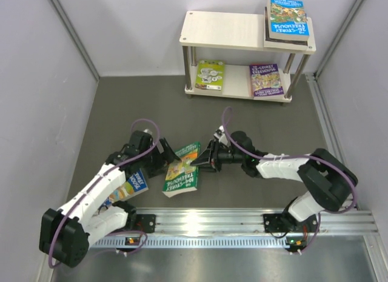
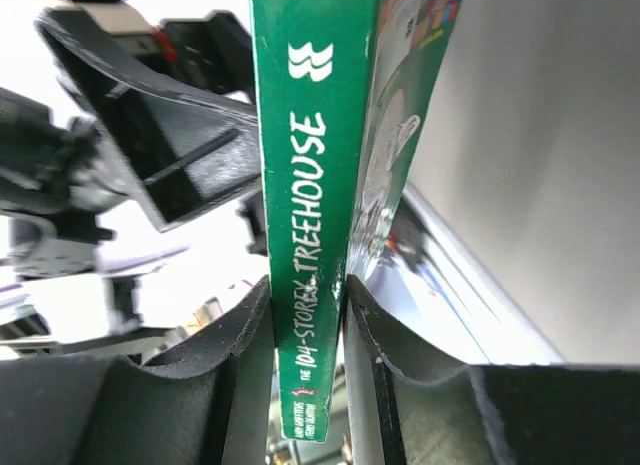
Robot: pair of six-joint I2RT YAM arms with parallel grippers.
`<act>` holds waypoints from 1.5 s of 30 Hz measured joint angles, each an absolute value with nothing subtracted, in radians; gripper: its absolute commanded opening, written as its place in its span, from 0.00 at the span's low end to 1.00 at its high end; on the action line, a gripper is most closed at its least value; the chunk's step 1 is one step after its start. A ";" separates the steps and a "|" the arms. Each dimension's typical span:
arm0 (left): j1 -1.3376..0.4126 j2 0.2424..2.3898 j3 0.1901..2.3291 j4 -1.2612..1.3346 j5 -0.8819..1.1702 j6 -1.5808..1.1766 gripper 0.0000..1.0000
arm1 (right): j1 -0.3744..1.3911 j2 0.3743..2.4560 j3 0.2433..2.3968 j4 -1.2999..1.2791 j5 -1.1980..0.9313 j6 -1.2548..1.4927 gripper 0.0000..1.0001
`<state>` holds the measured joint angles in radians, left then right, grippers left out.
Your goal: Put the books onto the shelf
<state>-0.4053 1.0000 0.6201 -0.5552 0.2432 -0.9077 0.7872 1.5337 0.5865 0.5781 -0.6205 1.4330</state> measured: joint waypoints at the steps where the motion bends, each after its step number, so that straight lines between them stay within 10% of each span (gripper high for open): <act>1: -0.405 0.992 0.636 -0.557 0.238 -0.908 0.98 | 0.775 1.510 0.593 0.570 -0.619 1.438 0.00; 29: -0.400 0.893 0.811 -0.454 0.321 -1.175 0.98 | 0.657 1.457 0.465 1.165 -0.421 1.879 0.00; 33: -0.400 0.884 0.790 -0.429 0.337 -1.213 0.87 | 0.654 1.471 0.465 1.174 -0.407 1.887 0.00; 45: -0.397 0.895 0.785 -0.367 0.334 -1.266 0.00 | 0.651 1.542 0.465 1.180 -0.413 1.898 0.00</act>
<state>-0.3965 0.8951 0.7853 -0.3668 0.3340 -1.2659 0.6510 1.5421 0.4652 1.1805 -0.4129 1.8977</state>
